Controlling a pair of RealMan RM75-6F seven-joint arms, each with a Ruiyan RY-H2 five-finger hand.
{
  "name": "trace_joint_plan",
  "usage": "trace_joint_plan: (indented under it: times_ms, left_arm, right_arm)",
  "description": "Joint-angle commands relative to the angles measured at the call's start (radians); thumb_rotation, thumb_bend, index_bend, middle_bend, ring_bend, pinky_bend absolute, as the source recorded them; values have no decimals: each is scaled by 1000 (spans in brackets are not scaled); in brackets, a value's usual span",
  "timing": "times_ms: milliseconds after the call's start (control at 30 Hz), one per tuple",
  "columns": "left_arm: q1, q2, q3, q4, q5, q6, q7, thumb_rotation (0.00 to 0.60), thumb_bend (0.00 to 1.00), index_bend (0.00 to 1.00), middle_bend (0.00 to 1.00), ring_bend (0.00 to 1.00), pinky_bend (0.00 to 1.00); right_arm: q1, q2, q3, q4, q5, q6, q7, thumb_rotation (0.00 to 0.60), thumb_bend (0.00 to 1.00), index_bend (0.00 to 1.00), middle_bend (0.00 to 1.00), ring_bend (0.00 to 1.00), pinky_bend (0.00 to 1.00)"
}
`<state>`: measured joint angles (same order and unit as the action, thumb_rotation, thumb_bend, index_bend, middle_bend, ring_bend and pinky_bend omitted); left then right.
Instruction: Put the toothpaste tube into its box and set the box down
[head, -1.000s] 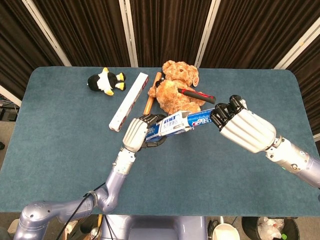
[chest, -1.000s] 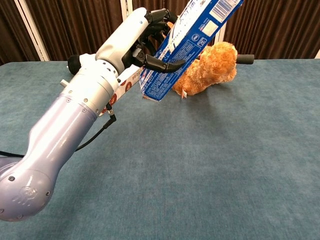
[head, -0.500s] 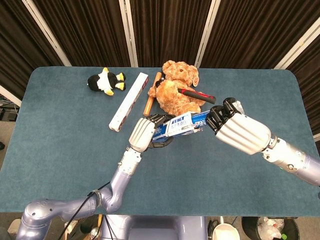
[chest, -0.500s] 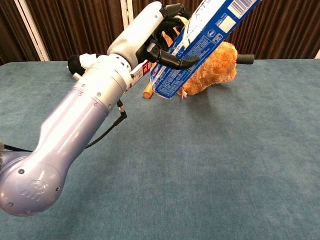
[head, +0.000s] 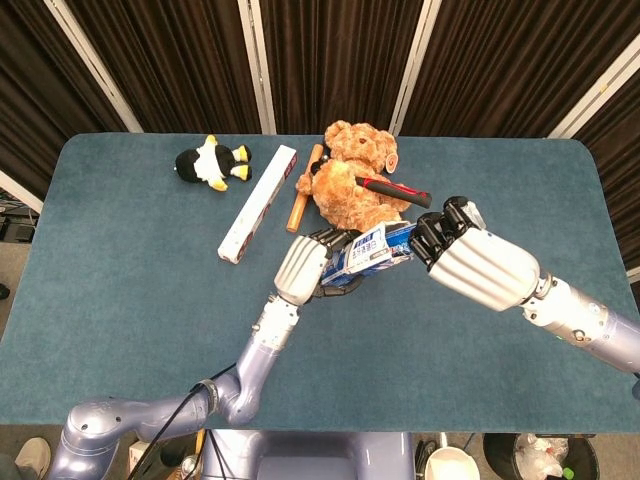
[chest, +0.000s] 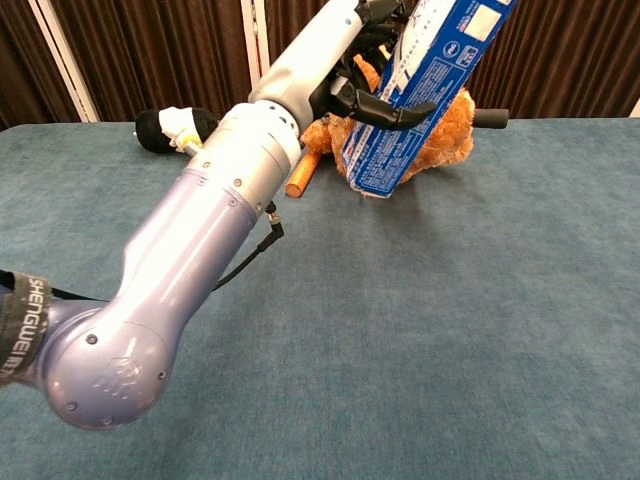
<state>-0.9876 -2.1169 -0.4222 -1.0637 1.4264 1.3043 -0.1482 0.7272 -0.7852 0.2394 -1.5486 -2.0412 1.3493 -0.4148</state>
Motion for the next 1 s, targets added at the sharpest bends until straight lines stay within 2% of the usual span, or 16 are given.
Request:
trace_joint_plan:
  times_ms: [33,233,767,833,900,1000]
  left_arm:
    - [-16,-14,-20,9,-13,-5,3,600,368,306,451,411,498]
    - [-44,-32,-50,10,-29,-6,11,600,367,306,450,411,498]
    - [-75,-16,-47,-9,-33,-33,62,600,367,305,450,411,499]
    - [-78,-18,-49,-10,-38,-36,66,600,367,305,450,411,499]
    - [-79,-20,-50,-12,-40,-34,67,600,367,305,449,410,499]
    - [-80,-21,-50,-13,-43,-31,66,600,367,304,448,409,499]
  right_arm:
    - [-3,0,-1,5,1,5,-1,600,393,662,732,688,522]
    - [-10,1,-3,21,4,20,7,600,392,662,732,688,522]
    - [-13,-2,-11,39,-31,68,29,600,393,659,732,688,522]
    - [-11,-5,-10,40,-37,77,28,600,393,623,732,677,514]
    - [-11,-7,-8,43,-36,79,23,600,392,532,715,630,470]
    - [-14,-9,-6,46,-32,81,14,600,392,382,622,522,381]
